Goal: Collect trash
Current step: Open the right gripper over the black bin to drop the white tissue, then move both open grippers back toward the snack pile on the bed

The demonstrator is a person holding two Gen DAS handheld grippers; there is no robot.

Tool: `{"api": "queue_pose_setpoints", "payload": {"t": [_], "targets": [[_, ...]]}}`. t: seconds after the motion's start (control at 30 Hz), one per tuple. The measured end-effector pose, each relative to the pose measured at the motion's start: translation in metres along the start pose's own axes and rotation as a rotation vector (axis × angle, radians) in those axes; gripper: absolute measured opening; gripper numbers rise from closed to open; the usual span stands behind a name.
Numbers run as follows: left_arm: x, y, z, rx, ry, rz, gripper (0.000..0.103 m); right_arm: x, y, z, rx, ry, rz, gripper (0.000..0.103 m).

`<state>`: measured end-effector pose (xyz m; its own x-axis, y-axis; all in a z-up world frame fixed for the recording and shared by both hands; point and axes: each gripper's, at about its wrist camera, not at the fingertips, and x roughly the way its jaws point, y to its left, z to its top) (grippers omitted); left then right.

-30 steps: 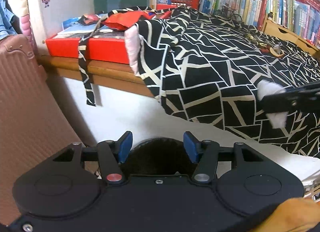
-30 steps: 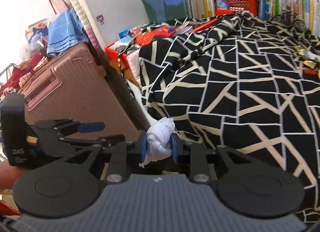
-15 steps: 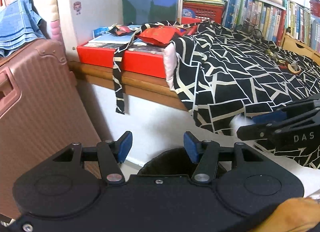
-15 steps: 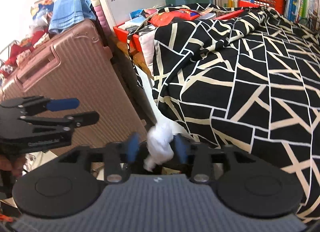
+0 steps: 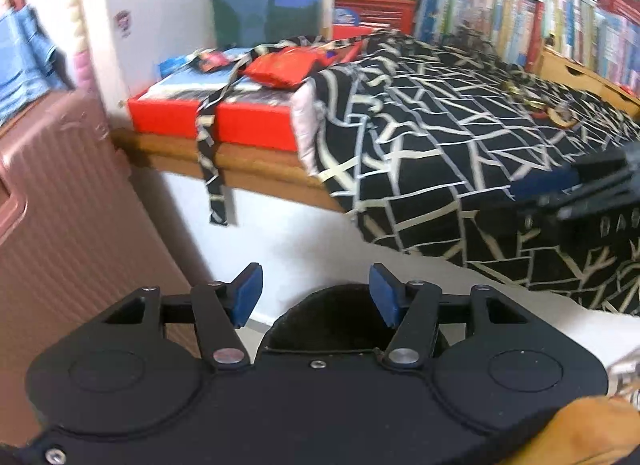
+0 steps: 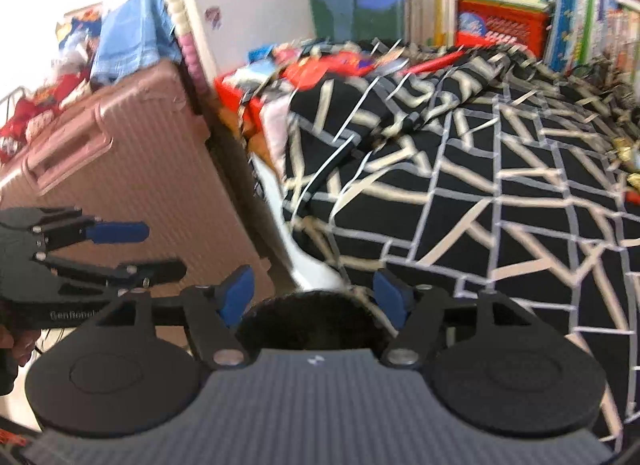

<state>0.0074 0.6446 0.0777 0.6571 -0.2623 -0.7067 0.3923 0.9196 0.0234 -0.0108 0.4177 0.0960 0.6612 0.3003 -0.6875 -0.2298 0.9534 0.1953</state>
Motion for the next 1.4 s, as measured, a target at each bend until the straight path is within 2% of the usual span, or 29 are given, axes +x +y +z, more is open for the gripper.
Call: {"api": "queue_pose_setpoints", "payload": {"t": [0.1,0.2,0.27,0.33,0.4,0.5,0.73,0.87,1.0,1.1,1.17,1.23,1.3,1.4], "targets": [[-0.014,-0.010,0.018,0.043,-0.017,-0.038,0.057,-0.026,-0.008,0.010,0.035,-0.071,-0.054,0.089],[-0.029,-0.023,0.044,0.107,-0.015,-0.074,0.061,-0.056,-0.016,0.025,0.077,-0.123,-0.105,0.090],[-0.044,-0.031,0.066,0.130,-0.046,-0.101,0.061,-0.077,-0.025,0.037,0.109,-0.157,-0.112,0.093],[-0.059,-0.036,0.087,0.120,-0.085,-0.151,0.061,-0.099,-0.035,0.050,0.140,-0.202,-0.108,0.102],[-0.073,-0.045,0.112,0.119,-0.098,-0.183,0.059,-0.123,-0.047,0.064,0.161,-0.257,-0.100,0.103],[-0.096,-0.062,0.150,0.142,-0.170,-0.178,0.059,-0.155,-0.064,0.086,0.166,-0.325,-0.103,0.103],[-0.138,-0.110,0.240,0.188,-0.323,-0.219,0.059,-0.231,-0.123,0.138,0.171,-0.480,-0.119,0.103],[-0.146,-0.156,0.280,0.263,-0.411,-0.154,0.059,-0.265,-0.165,0.162,0.163,-0.563,-0.128,0.103],[-0.134,-0.198,0.312,0.231,-0.458,-0.163,0.060,-0.284,-0.205,0.177,0.110,-0.617,-0.187,0.103],[-0.108,-0.230,0.321,0.195,-0.464,-0.163,0.063,-0.282,-0.240,0.180,0.087,-0.602,-0.251,0.103],[-0.080,-0.251,0.321,0.175,-0.452,-0.173,0.072,-0.273,-0.265,0.177,0.087,-0.560,-0.276,0.103],[-0.047,-0.269,0.315,0.149,-0.439,-0.206,0.079,-0.257,-0.294,0.176,0.107,-0.477,-0.304,0.103],[-0.013,-0.286,0.307,0.130,-0.405,-0.238,0.079,-0.238,-0.325,0.172,0.121,-0.396,-0.313,0.103],[0.042,-0.314,0.295,0.131,-0.325,-0.246,0.079,-0.195,-0.365,0.161,0.126,-0.257,-0.348,0.103]]}}
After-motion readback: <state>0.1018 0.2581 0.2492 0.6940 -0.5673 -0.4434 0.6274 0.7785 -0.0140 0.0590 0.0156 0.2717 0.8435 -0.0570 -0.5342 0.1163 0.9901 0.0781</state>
